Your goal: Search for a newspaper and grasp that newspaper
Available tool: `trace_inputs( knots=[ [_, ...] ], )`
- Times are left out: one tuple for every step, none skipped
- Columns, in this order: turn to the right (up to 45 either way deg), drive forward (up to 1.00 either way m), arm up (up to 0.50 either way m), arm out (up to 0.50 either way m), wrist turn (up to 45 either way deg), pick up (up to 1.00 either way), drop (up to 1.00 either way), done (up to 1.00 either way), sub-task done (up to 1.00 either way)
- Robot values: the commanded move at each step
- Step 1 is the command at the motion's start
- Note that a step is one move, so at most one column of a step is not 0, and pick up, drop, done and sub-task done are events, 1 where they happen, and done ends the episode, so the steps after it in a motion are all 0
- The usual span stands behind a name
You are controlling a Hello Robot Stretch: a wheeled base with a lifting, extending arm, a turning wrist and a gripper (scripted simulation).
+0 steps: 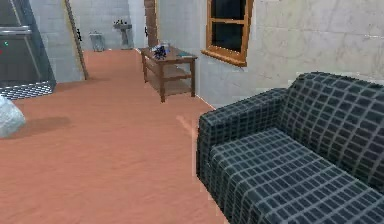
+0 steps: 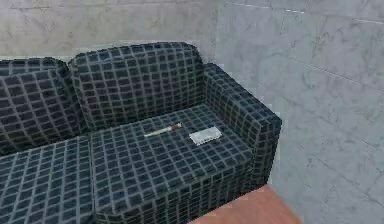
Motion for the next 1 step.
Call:
trace_inputs(
  knots=[
    [45.0, 0.00, 0.00, 0.00, 0.0, 0.00, 0.00, 0.00, 0.00]
  ],
)
